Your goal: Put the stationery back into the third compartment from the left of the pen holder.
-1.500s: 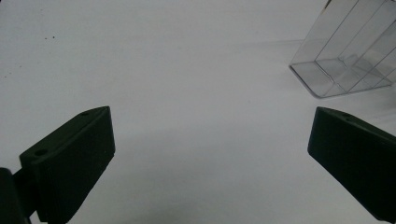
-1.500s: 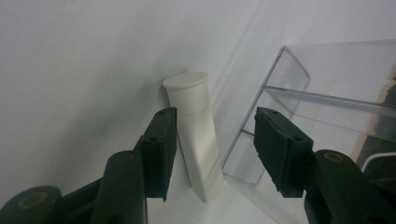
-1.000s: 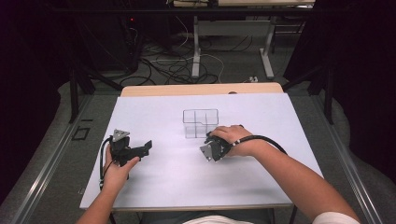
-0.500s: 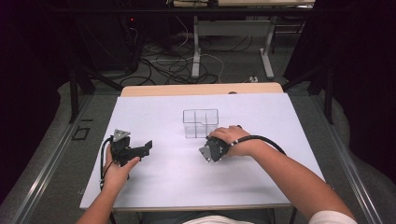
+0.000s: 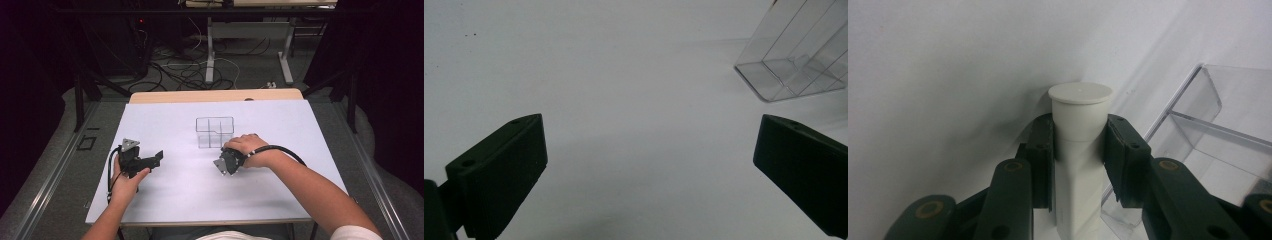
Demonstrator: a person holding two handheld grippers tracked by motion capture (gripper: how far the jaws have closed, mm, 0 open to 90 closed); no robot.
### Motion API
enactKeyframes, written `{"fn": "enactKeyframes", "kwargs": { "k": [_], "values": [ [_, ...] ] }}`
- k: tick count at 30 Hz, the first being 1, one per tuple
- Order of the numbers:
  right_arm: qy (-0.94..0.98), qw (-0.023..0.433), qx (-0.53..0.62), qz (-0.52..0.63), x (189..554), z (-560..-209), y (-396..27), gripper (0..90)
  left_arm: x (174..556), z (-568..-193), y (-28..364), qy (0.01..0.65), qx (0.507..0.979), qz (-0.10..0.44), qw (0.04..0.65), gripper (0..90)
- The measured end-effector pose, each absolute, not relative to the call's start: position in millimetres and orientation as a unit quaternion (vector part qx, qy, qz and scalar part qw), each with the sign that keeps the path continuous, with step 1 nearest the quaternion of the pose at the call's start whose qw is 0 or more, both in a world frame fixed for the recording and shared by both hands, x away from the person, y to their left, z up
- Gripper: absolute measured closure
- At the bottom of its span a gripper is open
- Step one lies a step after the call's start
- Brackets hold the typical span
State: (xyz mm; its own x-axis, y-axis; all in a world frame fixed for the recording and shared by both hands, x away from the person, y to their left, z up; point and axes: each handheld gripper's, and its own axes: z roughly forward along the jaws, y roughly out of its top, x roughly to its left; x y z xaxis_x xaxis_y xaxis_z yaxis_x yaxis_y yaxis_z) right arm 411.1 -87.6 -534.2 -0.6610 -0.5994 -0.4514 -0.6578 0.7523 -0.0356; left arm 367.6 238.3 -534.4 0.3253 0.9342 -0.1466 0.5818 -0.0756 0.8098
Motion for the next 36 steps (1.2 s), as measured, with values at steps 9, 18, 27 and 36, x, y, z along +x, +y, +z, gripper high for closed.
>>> {"fn": "enactKeyframes", "kwargs": {
  "k": [9, 18, 27, 36],
  "values": [
    [0.924, 0.226, -0.299, 0.077, 406, -528, -92, 66.7, 367, -534, 238, 0.540, 0.701, 0.215, 0.414, 0.9],
    [0.944, 0.210, -0.211, 0.141, 404, -508, -100, 66.6, 367, -534, 237, 0.541, 0.699, 0.217, 0.415, 0.9],
    [0.947, 0.194, -0.168, 0.194, 404, -494, -96, 66.6, 367, -534, 236, 0.540, 0.699, 0.218, 0.415, 0.9],
    [0.946, 0.166, -0.034, 0.276, 405, -470, -93, 66.5, 366, -533, 236, 0.538, 0.703, 0.215, 0.413, 0.9]
  ]
}}
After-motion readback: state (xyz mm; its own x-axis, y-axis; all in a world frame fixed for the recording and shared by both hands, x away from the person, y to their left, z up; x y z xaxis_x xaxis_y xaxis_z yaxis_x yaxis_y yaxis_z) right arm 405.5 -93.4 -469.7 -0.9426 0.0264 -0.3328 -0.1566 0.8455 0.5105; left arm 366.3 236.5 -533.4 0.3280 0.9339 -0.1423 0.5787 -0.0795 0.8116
